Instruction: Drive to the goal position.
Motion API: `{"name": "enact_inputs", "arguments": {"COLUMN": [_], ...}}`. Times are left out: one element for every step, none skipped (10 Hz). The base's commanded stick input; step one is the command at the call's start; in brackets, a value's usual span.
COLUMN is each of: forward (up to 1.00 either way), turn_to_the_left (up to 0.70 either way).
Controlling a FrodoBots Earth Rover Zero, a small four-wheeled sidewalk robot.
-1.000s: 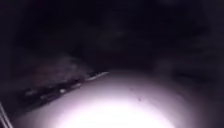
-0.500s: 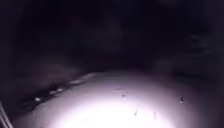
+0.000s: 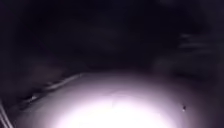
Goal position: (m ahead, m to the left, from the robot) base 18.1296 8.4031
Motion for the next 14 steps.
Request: {"name": "enact_inputs", "arguments": {"forward": [1.0,1.0,1.0,1.0,1.0,1.0,1.0,1.0,1.0,1.0,1.0,1.0,1.0,1.0], "turn_to_the_left": [0.0,0.0,0.0,0.0,0.0,0.0,0.0,0.0,0.0,0.0,0.0,0.0,0.0,0.0]}}
